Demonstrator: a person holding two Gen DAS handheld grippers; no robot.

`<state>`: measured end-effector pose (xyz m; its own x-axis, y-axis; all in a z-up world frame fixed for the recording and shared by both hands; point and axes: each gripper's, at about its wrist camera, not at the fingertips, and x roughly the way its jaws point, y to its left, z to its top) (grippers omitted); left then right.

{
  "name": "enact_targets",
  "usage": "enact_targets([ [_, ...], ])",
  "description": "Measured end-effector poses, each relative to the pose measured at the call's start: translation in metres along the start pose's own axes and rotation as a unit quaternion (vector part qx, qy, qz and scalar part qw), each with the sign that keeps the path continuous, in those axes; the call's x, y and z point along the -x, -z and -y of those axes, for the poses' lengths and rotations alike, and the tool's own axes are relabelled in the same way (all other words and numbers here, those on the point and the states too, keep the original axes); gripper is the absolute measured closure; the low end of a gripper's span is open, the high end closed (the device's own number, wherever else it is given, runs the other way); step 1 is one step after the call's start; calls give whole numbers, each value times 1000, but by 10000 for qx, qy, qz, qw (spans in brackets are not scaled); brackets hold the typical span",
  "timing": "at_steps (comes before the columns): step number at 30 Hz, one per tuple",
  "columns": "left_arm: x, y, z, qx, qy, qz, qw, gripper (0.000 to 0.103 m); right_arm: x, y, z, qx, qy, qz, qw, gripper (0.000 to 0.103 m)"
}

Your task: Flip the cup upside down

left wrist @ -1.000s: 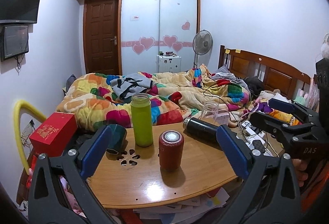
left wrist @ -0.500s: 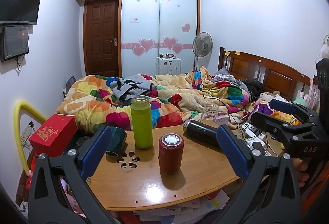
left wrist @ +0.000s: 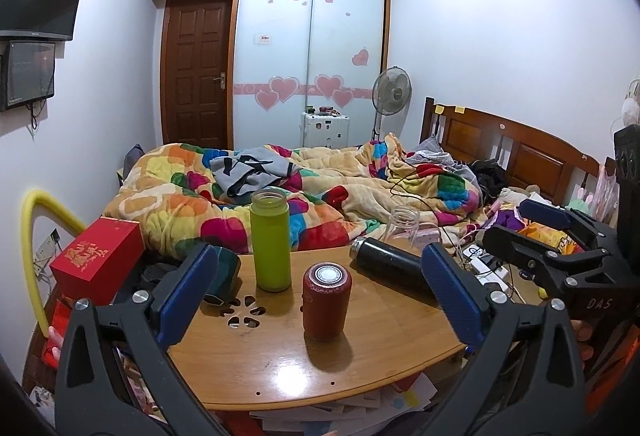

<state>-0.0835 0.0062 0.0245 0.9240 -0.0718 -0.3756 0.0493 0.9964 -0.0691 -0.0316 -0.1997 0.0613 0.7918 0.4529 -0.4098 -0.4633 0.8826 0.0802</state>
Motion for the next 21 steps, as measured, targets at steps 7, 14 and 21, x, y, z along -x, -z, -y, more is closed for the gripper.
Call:
enact_targets([
  [7,0,0,-3,106,139,-35,9998,0,1,0,-2,37,-10,28,10000,0],
  [14,1,-1,0,51,151,-32,9999,0,1,0,-4,28,-10,18,10000,0],
  [21,1,-1,-2,132,198,-53,9997,0,0,-1,-4,38,-17,8,10000,0],
])
